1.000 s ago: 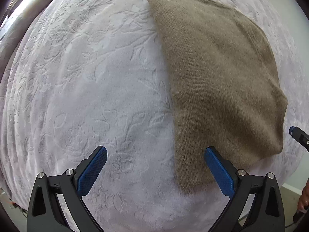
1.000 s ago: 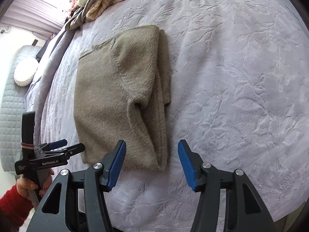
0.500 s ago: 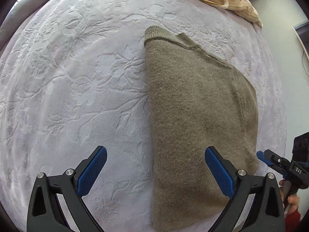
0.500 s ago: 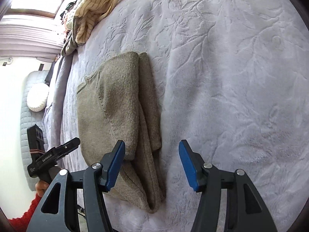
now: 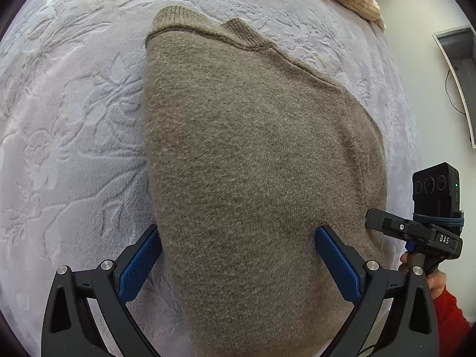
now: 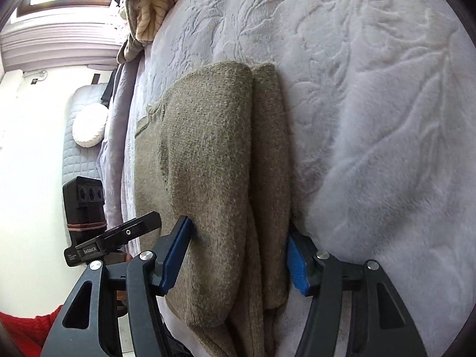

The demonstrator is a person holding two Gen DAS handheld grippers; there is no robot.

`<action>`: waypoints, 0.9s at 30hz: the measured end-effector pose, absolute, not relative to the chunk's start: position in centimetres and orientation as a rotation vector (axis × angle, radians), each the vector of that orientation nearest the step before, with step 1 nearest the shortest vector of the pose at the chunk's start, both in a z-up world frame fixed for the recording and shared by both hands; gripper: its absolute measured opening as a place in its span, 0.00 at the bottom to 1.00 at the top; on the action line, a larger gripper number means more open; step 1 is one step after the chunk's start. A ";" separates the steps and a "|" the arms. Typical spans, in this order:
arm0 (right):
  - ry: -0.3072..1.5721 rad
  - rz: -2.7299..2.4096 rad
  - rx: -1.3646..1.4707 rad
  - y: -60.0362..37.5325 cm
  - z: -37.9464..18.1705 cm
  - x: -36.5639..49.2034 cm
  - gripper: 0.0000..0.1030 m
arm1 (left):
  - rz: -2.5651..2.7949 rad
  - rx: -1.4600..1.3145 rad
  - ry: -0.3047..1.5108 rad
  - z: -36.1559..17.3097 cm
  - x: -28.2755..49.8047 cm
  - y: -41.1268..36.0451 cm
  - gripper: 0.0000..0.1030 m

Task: Fold small clothes

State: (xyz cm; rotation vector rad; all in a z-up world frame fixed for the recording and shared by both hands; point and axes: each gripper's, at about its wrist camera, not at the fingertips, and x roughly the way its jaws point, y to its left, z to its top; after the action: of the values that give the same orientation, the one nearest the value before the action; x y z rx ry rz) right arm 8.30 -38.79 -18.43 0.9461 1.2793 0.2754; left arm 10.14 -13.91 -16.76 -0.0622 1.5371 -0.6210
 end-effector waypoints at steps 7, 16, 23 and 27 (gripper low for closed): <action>1.275 0.256 1.039 -38.8 -19.5 8.7 0.54 | -0.616 -0.062 1.516 -17.0 10.1 -16.0 0.89; 1.165 0.328 1.223 -37.7 -16.6 6.7 0.31 | -0.689 -0.149 1.498 -13.7 9.9 -14.3 0.49; 1.123 0.383 1.279 -35.2 -12.3 5.1 0.31 | -0.737 -0.151 1.450 -9.2 8.4 -12.3 0.49; 1.126 0.394 1.292 -33.3 -10.4 3.6 0.31 | -0.743 -0.149 1.441 -6.8 7.0 -10.1 0.49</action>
State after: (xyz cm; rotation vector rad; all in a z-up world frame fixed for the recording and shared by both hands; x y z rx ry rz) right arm 3.58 -33.27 -10.42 1.2916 1.1263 0.3942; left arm 7.05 -10.14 -6.81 -0.1492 1.4412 -0.7434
